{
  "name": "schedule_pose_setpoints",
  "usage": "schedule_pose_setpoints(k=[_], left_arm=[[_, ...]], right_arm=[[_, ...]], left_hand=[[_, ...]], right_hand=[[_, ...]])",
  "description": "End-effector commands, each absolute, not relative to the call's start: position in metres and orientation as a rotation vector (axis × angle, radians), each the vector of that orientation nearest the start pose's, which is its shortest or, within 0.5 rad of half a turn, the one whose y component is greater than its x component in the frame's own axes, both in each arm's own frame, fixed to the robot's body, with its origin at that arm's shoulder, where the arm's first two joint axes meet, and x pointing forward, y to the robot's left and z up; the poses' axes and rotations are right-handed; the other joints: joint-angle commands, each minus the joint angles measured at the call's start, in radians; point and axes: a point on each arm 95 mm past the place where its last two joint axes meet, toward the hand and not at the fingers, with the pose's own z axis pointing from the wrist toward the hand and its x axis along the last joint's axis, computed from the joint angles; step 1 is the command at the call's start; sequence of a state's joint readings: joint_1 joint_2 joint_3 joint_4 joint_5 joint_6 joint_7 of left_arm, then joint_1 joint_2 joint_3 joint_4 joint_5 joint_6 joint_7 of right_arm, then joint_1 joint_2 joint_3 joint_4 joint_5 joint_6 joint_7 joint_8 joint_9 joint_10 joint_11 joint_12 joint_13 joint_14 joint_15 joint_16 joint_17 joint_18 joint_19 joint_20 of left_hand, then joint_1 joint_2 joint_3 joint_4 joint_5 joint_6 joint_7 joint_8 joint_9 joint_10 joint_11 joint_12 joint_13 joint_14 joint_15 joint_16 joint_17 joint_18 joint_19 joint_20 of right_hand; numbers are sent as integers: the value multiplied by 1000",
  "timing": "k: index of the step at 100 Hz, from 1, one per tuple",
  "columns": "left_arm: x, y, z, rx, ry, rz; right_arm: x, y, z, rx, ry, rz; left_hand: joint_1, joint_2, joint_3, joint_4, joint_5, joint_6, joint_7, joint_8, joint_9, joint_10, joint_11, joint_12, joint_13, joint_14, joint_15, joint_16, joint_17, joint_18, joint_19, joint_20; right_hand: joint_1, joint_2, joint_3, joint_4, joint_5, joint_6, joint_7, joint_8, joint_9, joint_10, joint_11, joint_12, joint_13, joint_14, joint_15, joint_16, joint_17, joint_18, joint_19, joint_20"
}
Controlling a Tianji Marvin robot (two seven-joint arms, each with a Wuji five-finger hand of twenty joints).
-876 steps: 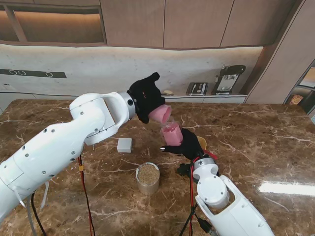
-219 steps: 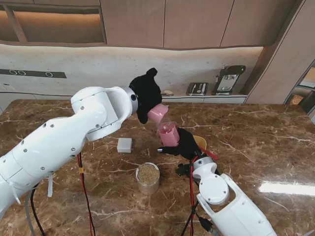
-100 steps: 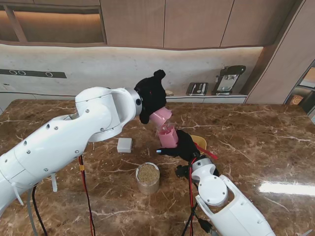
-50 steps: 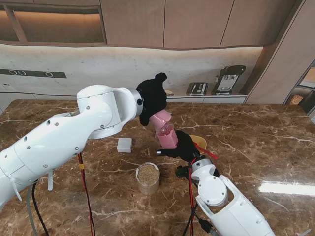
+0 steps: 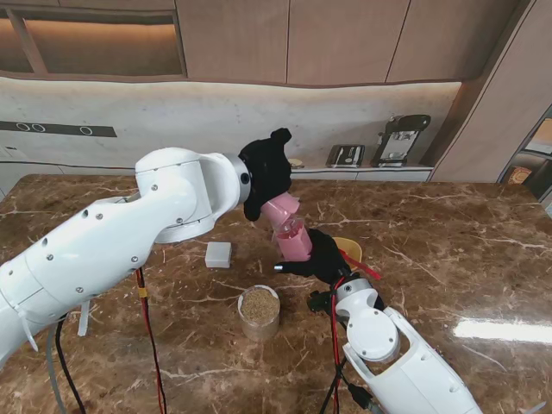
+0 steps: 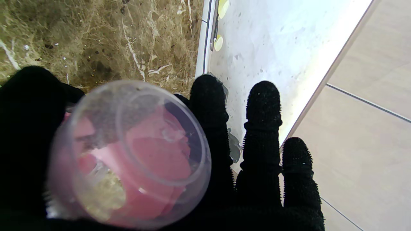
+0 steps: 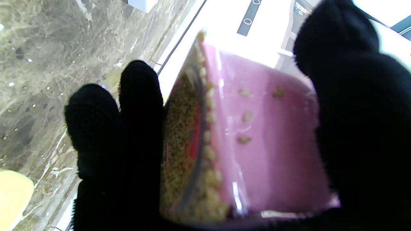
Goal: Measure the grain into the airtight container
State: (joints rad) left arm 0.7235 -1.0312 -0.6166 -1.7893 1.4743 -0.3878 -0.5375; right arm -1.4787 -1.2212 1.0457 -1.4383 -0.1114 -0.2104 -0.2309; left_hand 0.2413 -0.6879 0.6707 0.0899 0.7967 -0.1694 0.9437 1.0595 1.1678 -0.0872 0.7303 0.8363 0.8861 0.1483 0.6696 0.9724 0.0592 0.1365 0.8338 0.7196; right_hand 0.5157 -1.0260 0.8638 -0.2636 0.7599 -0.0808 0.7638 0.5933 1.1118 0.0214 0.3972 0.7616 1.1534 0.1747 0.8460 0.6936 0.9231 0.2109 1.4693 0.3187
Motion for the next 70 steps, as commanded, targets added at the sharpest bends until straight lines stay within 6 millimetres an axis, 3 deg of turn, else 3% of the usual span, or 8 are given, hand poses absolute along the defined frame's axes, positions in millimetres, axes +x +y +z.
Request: schedule_pose_setpoints(k=[1,48,70], left_arm=[[446,-170,-124,212,2034,-852],[447,-171,-127,211,2056,-866],[447,-171,-128,199,2072,-866]], right_arm=[[409,70,-337,-2001,-812,-2380],[409,70,-337,-2012,-816,-2375],[409,70,-337,-2011,-813,-2378]], left_hand=[[51,423,180,42,153,-166,166,79,25,-37,34,13,16,-2,32,12,-8,16,18,-7],[32,420,186,60,178,-156,172,76,40,-37,45,17,27,-2,40,16,-5,18,20,-6],[25,461,129,75,215,-128,191,67,62,-36,58,18,38,2,54,18,-4,16,25,-5]], right_hand=[[144,368,233,-9,117,-191,161,16,121,-93,182,40,58,-122,41,-8,-3,-68,4,14],[144,368,232,-9,117,-190,161,14,122,-93,182,40,58,-122,41,-8,-3,-68,4,14],[144,367,233,-9,117,-189,162,14,122,-94,182,40,58,-123,41,-7,-3,-68,4,14]])
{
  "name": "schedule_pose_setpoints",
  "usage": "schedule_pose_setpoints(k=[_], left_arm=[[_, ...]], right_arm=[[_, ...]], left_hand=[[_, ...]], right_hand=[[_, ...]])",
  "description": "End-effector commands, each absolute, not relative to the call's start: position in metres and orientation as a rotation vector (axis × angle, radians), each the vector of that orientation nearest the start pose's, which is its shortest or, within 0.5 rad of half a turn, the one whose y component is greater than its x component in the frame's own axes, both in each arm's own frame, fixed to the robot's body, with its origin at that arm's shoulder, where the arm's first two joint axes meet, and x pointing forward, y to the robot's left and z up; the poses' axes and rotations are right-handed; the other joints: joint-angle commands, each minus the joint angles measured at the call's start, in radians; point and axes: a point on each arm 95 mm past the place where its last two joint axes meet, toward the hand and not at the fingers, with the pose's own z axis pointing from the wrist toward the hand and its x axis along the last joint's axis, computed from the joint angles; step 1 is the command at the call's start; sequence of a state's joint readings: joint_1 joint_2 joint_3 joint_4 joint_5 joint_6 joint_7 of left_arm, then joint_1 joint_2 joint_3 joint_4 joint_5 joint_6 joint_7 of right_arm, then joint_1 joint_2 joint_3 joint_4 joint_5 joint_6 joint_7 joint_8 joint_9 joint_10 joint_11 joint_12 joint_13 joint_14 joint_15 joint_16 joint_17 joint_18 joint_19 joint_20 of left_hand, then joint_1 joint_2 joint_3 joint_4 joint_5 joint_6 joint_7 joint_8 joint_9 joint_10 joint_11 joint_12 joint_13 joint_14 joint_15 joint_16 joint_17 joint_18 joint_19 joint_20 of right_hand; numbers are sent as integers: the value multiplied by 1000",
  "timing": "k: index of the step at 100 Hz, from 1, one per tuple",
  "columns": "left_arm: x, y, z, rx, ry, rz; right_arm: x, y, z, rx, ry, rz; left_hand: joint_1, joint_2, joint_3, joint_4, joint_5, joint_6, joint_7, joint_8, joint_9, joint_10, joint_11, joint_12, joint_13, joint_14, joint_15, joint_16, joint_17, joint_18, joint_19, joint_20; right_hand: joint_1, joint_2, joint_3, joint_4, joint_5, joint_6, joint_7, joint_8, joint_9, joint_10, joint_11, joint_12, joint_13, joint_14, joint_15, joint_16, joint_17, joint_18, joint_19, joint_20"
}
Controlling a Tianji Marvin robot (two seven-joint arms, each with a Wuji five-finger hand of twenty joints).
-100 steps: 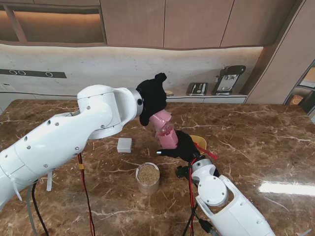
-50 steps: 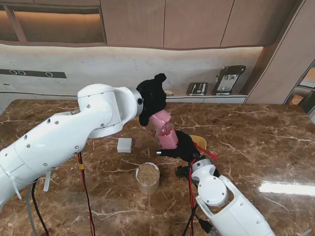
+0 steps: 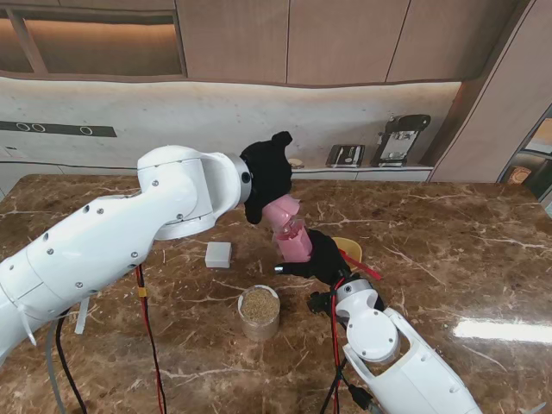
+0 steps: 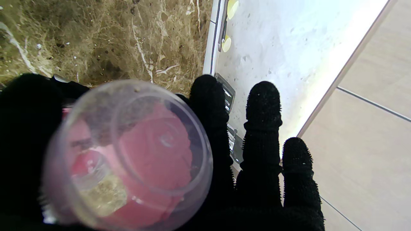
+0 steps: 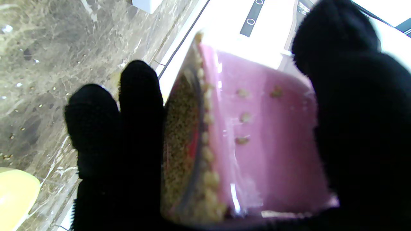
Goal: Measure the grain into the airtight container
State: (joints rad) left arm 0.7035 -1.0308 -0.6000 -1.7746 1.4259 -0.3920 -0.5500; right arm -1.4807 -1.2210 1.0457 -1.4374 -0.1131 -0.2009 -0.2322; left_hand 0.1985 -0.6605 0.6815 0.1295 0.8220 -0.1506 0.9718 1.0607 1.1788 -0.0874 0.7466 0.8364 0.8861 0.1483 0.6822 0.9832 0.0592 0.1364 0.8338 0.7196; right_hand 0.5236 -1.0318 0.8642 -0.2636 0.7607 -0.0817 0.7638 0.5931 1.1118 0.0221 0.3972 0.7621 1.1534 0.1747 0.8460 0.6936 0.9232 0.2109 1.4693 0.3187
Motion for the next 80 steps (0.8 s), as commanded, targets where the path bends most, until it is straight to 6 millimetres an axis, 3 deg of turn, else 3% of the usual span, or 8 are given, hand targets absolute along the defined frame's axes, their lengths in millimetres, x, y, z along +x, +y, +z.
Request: schedule_pose_setpoints(k=[1,80], left_arm=[[447,-171,-128,200,2073,-865],[448,-171,-130,179,2094,-851]], right_arm=[[409,70,-337,-2011,-813,-2378],[408,70,-335,-2008,-807,-2383]], left_hand=[[69,434,116,37,190,-147,164,66,51,-36,42,17,38,2,42,8,-4,16,25,-5],[70,446,86,54,217,-130,188,72,69,-39,60,20,50,-1,55,6,-1,16,27,-7]], right_hand=[[136,373,232,-9,117,-188,162,14,122,-94,182,39,58,-123,41,-7,-3,-68,4,14],[135,373,233,-9,116,-189,162,14,121,-94,182,39,58,-123,41,-8,-3,-68,4,14]])
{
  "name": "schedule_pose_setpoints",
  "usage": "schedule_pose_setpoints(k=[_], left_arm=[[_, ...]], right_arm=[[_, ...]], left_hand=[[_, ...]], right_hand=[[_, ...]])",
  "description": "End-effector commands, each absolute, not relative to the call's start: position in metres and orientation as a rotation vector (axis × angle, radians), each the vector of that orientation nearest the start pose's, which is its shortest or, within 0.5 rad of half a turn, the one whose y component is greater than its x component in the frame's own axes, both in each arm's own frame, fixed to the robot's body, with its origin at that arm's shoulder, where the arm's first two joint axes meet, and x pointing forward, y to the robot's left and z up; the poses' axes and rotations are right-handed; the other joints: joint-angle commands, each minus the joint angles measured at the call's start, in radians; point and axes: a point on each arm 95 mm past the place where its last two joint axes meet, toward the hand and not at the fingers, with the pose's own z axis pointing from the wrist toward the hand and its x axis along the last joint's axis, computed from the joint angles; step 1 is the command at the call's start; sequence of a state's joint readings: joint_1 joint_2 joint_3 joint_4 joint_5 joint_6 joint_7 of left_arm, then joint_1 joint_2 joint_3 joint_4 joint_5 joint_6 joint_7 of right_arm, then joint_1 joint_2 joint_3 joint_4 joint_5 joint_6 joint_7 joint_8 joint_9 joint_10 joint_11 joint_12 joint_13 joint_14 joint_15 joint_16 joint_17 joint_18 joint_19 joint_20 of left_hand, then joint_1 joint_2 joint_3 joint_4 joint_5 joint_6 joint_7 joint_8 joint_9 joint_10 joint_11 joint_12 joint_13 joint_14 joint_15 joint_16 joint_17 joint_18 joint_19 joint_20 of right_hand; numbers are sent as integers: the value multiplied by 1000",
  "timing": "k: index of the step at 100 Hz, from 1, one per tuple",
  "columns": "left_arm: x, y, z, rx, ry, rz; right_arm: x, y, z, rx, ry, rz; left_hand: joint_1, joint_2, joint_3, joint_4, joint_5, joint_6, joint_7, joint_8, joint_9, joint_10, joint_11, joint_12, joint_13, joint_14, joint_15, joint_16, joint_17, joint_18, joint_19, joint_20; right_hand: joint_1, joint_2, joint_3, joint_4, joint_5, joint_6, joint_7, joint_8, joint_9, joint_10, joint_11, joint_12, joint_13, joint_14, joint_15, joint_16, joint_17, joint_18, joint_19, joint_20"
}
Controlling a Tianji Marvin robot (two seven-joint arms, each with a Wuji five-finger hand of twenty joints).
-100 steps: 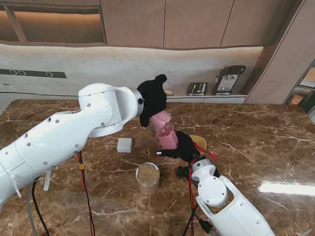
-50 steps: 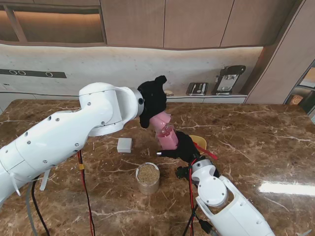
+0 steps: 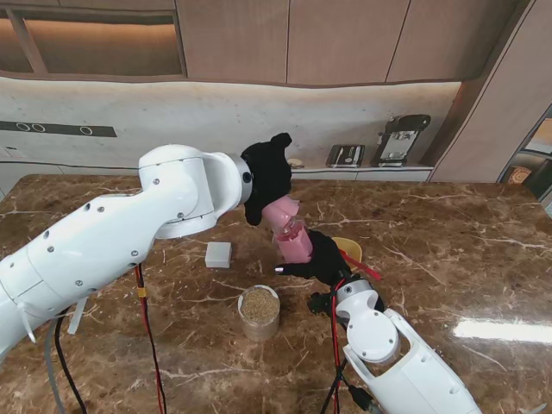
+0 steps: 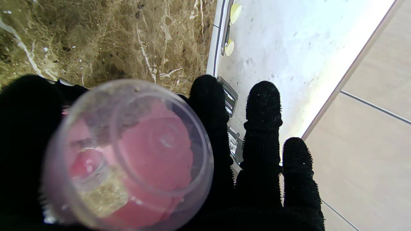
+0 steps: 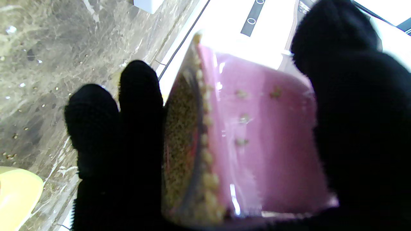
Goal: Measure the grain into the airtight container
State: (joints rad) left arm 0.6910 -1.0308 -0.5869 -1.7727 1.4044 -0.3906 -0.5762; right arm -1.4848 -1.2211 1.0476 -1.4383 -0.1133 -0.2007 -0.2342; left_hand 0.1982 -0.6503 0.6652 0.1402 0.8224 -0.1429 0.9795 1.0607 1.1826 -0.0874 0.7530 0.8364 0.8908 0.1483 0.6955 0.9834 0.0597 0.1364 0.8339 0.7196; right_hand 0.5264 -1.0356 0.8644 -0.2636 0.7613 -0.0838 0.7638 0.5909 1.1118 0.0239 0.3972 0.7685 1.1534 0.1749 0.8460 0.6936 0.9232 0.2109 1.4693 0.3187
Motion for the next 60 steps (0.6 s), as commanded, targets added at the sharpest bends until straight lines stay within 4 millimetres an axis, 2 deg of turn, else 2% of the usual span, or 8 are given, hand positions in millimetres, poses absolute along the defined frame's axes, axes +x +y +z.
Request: schedule_pose_setpoints(k=[1,60], left_arm=[[448,-171,-130,178,2094,-852],[451,-169,-132,163,2108,-857]], right_arm=[[408,70,-335,-2008,-807,-2383],[407,71,-334,-2008,-809,-2382]], left_hand=[[70,435,101,43,218,-138,182,73,66,-39,55,20,45,0,42,6,-2,16,27,-7],[79,436,81,33,239,-137,202,81,82,-38,71,23,55,6,59,9,2,17,37,-8]], right_hand=[[132,377,232,-9,115,-187,162,16,121,-96,182,33,58,-123,41,-8,-3,-68,4,14],[132,377,232,-9,116,-187,162,16,121,-97,183,33,58,-124,41,-8,-3,-68,4,14]])
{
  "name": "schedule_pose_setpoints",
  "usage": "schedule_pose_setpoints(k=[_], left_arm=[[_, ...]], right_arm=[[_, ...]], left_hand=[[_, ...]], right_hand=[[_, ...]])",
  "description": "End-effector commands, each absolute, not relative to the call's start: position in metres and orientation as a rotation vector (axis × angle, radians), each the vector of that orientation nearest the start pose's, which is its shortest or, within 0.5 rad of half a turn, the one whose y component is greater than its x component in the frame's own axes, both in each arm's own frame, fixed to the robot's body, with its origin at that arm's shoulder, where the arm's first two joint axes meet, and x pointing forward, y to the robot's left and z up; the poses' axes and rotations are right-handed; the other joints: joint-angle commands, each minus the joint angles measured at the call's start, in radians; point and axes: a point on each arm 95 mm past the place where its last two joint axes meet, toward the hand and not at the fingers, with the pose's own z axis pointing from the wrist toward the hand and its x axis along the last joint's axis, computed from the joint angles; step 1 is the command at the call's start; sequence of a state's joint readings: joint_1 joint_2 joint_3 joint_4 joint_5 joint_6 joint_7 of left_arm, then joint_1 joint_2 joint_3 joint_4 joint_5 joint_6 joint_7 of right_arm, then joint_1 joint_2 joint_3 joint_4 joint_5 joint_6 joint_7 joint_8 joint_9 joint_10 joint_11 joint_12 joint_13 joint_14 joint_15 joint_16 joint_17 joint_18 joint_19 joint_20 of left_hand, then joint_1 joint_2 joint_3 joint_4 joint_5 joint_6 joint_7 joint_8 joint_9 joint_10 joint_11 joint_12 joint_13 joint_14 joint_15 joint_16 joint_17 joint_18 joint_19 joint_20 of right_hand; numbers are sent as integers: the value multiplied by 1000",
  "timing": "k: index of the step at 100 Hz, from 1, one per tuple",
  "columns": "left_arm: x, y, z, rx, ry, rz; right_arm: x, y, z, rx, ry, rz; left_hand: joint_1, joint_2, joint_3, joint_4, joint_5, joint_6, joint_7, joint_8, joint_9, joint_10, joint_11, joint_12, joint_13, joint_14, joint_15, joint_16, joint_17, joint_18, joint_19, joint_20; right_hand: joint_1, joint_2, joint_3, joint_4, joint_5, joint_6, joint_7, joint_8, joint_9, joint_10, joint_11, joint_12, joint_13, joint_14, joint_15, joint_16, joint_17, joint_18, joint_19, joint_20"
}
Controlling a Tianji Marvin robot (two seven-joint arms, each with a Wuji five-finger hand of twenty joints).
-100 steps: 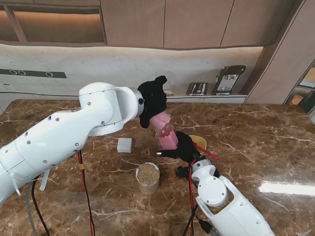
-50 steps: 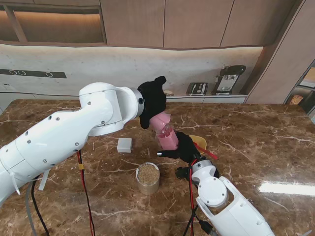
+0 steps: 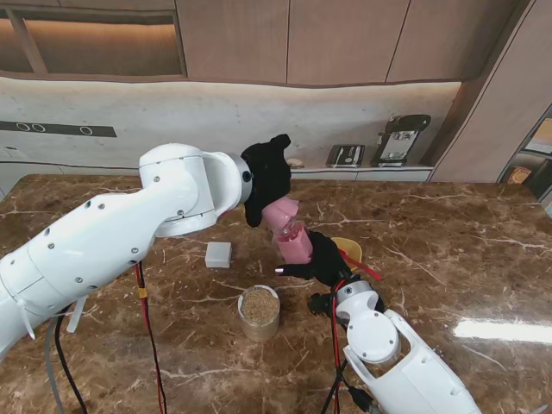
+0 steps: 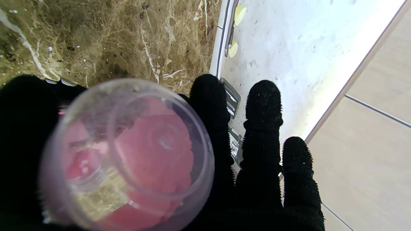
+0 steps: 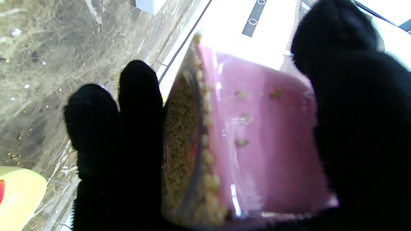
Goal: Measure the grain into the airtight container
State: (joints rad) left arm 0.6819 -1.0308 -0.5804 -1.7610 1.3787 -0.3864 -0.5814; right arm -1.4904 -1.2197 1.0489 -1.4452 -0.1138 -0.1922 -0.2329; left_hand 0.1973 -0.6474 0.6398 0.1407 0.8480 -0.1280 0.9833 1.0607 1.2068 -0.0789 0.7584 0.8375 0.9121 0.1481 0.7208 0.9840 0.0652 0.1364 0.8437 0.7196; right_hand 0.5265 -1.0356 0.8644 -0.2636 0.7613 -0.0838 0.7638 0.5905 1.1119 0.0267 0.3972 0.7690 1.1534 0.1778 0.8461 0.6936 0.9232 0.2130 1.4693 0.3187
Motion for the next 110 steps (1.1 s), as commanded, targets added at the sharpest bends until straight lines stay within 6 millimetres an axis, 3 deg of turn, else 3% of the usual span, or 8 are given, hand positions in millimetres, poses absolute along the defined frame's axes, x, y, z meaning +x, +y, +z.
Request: schedule_pose_setpoints(k=[1,110], left_arm=[[451,-169,-132,163,2109,-857],[456,-161,-125,91,2031,-930]], right_arm=[[407,71,-334,-2008,-810,-2382],[406,71,-333,-2007,-808,-2379]], left_hand=[[80,434,107,32,213,-152,198,81,58,-46,66,22,33,6,34,8,-4,17,27,-8],[86,443,106,11,202,-151,205,80,55,-43,66,20,32,11,37,8,-2,19,32,-8]], right_hand=[[132,378,232,-9,116,-187,162,16,121,-100,182,32,58,-127,41,-8,-3,-70,4,14],[133,378,231,-9,114,-186,162,16,120,-100,182,32,58,-127,41,-8,-3,-70,4,14]])
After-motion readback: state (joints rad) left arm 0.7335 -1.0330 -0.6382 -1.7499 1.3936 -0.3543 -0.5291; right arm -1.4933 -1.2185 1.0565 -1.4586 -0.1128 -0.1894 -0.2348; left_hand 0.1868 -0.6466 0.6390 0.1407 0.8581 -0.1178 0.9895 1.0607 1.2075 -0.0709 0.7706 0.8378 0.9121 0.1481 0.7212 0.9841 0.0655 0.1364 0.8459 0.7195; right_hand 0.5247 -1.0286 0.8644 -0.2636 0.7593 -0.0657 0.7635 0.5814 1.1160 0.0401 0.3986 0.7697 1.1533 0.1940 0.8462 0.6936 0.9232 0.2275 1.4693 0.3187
